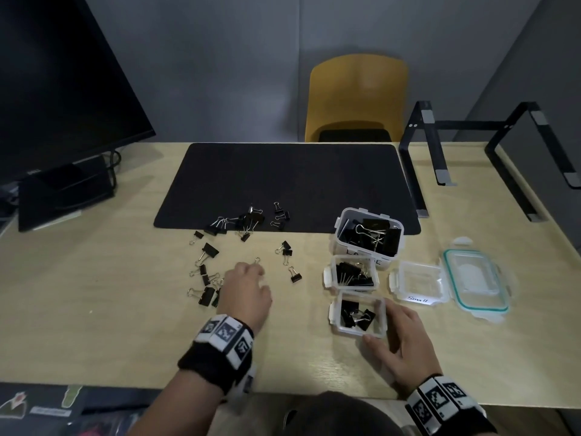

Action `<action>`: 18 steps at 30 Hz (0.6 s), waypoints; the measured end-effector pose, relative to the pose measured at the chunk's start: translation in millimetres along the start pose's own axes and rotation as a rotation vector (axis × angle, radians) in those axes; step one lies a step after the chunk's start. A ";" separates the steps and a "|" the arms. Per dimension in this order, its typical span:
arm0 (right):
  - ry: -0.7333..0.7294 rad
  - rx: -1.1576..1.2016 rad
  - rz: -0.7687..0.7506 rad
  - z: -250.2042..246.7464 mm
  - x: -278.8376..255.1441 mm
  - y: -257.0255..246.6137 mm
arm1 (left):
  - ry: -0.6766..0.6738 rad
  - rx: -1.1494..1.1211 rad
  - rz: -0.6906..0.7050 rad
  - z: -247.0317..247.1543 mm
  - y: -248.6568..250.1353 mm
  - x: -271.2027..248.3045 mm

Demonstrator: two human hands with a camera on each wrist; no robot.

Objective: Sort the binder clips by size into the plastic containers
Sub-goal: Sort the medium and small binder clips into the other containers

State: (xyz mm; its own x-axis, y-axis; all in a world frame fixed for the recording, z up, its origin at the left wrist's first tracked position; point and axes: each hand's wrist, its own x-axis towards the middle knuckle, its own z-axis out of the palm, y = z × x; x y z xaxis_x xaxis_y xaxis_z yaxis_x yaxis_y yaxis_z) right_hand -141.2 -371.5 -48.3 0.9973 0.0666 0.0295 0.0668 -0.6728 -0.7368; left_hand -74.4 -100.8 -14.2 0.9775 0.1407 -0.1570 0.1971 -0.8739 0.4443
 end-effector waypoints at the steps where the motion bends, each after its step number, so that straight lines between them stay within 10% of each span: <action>1: -0.001 -0.005 -0.001 0.0 0.0 0.6 | -0.016 0.077 -0.029 -1.3 -7.8 4.2; 12: -0.029 -0.027 0.015 -1.0 -0.9 -2.1 | -0.079 0.106 -0.098 -3.3 -11.2 25.5; 18: -0.033 -0.033 0.019 -2.1 -0.4 -4.0 | -0.105 -0.193 0.273 -16.3 52.8 -11.6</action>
State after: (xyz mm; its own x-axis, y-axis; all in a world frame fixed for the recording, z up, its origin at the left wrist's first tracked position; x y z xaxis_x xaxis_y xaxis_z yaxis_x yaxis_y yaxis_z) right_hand -141.8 -370.3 -43.9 0.9970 0.0777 -0.0069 0.0495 -0.6983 -0.7141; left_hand -74.1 -141.0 25.4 0.9851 -0.1432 -0.0950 -0.0499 -0.7672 0.6394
